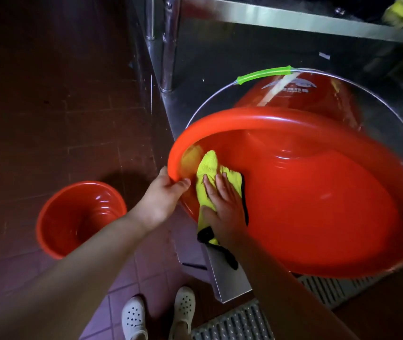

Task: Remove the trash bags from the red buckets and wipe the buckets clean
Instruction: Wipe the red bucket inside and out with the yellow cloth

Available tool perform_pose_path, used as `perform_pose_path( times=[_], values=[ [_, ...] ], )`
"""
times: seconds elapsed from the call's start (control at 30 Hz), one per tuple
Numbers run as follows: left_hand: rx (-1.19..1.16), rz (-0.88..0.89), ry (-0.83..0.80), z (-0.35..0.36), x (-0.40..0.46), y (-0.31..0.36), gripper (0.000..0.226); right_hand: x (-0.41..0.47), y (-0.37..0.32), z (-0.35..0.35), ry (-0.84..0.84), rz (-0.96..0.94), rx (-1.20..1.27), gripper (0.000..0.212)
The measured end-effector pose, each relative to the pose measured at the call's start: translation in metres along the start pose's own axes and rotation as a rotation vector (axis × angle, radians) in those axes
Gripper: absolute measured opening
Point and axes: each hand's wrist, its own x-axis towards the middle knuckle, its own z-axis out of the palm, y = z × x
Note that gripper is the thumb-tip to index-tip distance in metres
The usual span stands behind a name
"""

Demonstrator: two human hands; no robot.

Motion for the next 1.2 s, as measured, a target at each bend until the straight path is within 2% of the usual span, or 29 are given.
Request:
perform_pose_path(
  times=[0.1,0.23,0.33,0.4,0.53,0.6,0.67,0.8,0.97,1.07,1.17,1.2],
  values=[
    [0.074,0.073,-0.014,-0.018,0.009,0.021,0.02,0.038,0.021,-0.006,0.017,0.078,-0.003,0.065],
    [0.153,0.153,-0.075,-0.038,0.019,0.041,0.028,0.093,0.06,-0.024,-0.092,0.284,-0.1,0.065],
    [0.135,0.159,-0.081,-0.042,0.021,0.035,0.035,0.113,0.076,-0.029,-0.167,0.381,-0.176,0.066],
    [0.066,0.12,-0.052,-0.045,0.022,0.014,0.032,0.114,0.077,-0.026,-0.2,0.397,-0.194,0.065],
    [0.034,-0.047,-0.178,-0.033,0.009,-0.026,0.015,0.115,0.075,-0.025,-0.188,0.39,-0.195,0.06],
    [0.008,-0.079,-0.203,-0.024,0.005,-0.033,0.023,0.112,0.069,-0.023,-0.173,0.408,-0.188,0.058],
    [0.006,-0.032,-0.187,-0.021,0.004,-0.034,0.03,0.099,0.054,-0.014,-0.111,0.386,-0.189,0.059],
    [-0.004,0.038,-0.152,-0.022,0.002,-0.039,0.024,0.04,0.001,0.01,0.036,0.171,-0.18,0.065],
    [0.181,0.138,-0.09,-0.021,0.005,-0.037,0.028,-0.011,-0.022,0.014,-0.007,0.011,-0.121,0.057],
    [0.307,0.251,-0.093,-0.026,0.008,-0.022,0.026,0.013,0.001,0.006,0.011,0.041,-0.033,0.058],
    [0.512,0.351,-0.079,-0.035,0.013,0.003,0.038,0.051,0.037,-0.006,0.021,0.172,-0.028,0.062],
    [0.546,0.388,-0.08,-0.038,0.013,0.012,0.035,0.064,0.05,-0.012,0.007,0.215,-0.028,0.064]
  ],
)
